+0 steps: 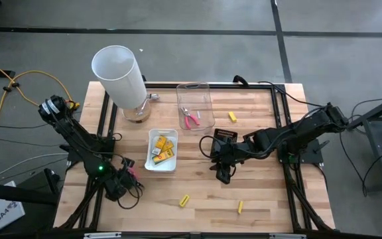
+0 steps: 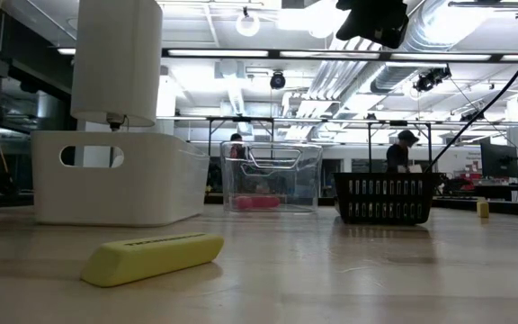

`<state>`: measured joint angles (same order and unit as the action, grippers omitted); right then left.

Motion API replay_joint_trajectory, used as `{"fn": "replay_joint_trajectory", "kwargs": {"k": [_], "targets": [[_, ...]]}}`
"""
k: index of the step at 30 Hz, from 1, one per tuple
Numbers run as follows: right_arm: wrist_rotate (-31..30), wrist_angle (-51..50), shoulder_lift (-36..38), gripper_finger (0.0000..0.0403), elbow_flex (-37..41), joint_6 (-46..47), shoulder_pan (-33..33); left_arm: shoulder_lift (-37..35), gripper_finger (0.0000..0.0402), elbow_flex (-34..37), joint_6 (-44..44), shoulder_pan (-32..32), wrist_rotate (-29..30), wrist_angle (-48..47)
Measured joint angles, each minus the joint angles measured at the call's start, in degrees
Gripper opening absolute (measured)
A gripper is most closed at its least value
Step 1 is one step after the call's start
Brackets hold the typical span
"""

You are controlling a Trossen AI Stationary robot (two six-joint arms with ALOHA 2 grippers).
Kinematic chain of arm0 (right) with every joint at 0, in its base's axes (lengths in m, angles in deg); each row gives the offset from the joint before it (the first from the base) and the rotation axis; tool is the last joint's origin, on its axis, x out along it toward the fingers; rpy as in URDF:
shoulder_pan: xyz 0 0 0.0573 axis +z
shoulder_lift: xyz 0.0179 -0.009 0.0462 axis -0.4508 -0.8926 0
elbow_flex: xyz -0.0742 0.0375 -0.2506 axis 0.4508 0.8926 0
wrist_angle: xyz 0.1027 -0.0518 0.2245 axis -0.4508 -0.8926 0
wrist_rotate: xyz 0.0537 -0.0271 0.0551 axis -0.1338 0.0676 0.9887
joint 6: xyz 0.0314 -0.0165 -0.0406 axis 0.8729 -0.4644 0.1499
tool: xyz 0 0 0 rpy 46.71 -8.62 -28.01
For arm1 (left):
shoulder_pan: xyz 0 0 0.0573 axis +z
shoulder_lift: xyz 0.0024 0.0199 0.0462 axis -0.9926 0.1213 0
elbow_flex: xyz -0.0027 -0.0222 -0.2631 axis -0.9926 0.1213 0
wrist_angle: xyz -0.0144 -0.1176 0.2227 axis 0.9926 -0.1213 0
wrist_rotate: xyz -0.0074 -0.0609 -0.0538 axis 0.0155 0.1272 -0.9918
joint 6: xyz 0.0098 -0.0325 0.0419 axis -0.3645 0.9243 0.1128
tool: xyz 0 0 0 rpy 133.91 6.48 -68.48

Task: Pick & Place School Supplies
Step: Put the hole puncher into the transparent bin

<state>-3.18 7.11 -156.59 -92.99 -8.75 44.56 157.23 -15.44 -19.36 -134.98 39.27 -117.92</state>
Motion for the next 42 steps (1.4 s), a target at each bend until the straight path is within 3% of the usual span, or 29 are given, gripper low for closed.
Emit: {"fn": "replay_joint_trajectory", "kwargs": {"k": [11, 20, 25, 35, 42], "targets": [[0.0, 0.0, 0.0, 0.0133, 0.0, 0.0, 0.0, 0.0, 0.0047, -6.8, 0.2, 2.4, 1.3, 10.0], [-0.4, 0.0, 0.0, 0.0133, 0.0, -1.2, 0.0, 0.0, 0.0047, -9.4, -0.5, 14.6, 1.4, 15.9], [-2.9, 0.0, 0.0, 0.0133, 0.0, -4.4, 0.0, 0.0, 0.0047, -9.5, -7.9, 21.2, 1.4, 23.6], [-6.4, 4.6, 0.0, 0.0133, 0.0, -13.5, 0.0, 0.0, 0.0047, -9.5, -25.6, 26.5, -12.9, 49.8], [-5.7, 16.1, -0.7, 0.0133, 0.0, -27.0, 0.0, 0.0, 0.0047, -9.5, -28.1, 29.3, -19.6, 60.6]]}}
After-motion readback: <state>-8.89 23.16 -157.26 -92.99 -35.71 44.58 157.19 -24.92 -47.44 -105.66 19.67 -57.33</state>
